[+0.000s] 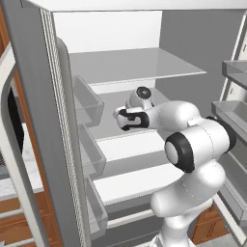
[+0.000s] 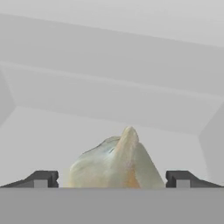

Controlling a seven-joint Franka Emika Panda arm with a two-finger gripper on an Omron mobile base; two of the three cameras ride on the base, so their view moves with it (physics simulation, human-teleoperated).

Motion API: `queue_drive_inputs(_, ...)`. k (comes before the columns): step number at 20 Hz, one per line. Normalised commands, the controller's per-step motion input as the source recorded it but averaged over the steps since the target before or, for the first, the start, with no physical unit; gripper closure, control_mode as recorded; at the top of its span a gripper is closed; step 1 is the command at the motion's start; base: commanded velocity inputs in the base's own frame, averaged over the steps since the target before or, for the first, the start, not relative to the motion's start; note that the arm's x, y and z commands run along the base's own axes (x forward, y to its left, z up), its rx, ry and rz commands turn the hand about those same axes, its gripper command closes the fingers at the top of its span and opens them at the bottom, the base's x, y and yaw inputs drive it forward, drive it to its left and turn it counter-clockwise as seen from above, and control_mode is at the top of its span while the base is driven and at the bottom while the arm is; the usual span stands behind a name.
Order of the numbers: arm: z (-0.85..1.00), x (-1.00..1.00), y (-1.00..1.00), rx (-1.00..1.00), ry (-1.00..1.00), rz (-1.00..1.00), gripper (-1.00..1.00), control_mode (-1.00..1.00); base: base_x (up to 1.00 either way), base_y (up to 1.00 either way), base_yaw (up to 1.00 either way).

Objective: Retrieve the bottle and the shaker from the cabinet and place them next to the mixing bowl on the counter. Then add garlic from the fridge to the mixing bowl.

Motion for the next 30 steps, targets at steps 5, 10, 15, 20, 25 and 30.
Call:
queue_drive_inputs(5, 0.00, 0.00, 0.00, 0.00, 0.00, 0.01, 1.00, -1.00, 0.00, 0.00, 0.00)
queue_drive_inputs(10, 0.03, -0.04, 0.01, 0.05, -0.10, 0.00, 1.00, -1.00, 0.00, 0.00, 0.00)
queue_drive_inputs(15, 0.17, -0.56, 0.03, 0.07, -0.05, -0.12, 1.00, -1.00, 0.00, 0.00, 0.00)
queue_drive_inputs(20, 0.74, -0.92, -0.08, 0.01, 0.01, -0.14, 1.00, -1.00, 0.00, 0.00, 0.00)
queue_drive_inputs(25, 0.97, -0.97, -0.01, 0.01, 0.21, -0.11, 1.00, -1.00, 0.00, 0.00, 0.00)
queue_drive_inputs(30, 0.73, -1.00, -0.15, 0.04, 0.37, -0.08, 1.00, -1.00, 0.00, 0.00, 0.00)
